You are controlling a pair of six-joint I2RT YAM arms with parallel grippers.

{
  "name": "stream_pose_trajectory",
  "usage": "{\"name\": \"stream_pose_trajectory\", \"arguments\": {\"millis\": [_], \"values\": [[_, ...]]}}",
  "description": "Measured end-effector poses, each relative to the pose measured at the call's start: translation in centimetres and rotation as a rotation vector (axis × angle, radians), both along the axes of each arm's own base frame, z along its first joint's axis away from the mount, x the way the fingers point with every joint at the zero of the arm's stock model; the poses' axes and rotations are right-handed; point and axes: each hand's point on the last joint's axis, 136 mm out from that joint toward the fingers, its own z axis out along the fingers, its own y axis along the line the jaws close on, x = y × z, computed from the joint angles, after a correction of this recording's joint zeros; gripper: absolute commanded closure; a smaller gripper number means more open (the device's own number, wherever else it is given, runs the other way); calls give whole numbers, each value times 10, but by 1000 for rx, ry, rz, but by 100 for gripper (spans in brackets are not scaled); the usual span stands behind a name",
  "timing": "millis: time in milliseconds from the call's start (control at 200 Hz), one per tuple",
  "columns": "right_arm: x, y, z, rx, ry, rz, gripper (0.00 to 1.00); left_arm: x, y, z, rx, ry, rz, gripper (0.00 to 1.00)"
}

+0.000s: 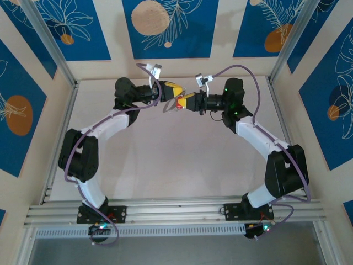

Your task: Put the keys on the keyring

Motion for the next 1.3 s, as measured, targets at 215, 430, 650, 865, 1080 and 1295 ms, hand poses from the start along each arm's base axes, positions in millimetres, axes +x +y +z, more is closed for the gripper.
{"name": "stream_pose_trajectory", "arguments": {"millis": [215, 430, 650, 865, 1080, 1295], "values": [[4, 1, -7, -10, 23, -6, 100, 4, 0, -8, -2, 26, 24, 100], [7, 1, -8, -12, 27, -24, 100, 8, 3, -9, -32, 38, 65, 100], [12, 1, -18, -11, 31, -63, 100, 10, 6, -12, -61, 68, 106, 100], [13, 3, -17, 0, 26, -78, 95, 11, 9, -12, -96, 97, 147, 100], [8, 9, -21, 1, 41, -77, 69, 11, 15, -3, -139, 96, 183, 100], [-8, 1, -57, -30, 135, -125, 60, 1, 23, 19, -184, 47, 216, 100]]}}
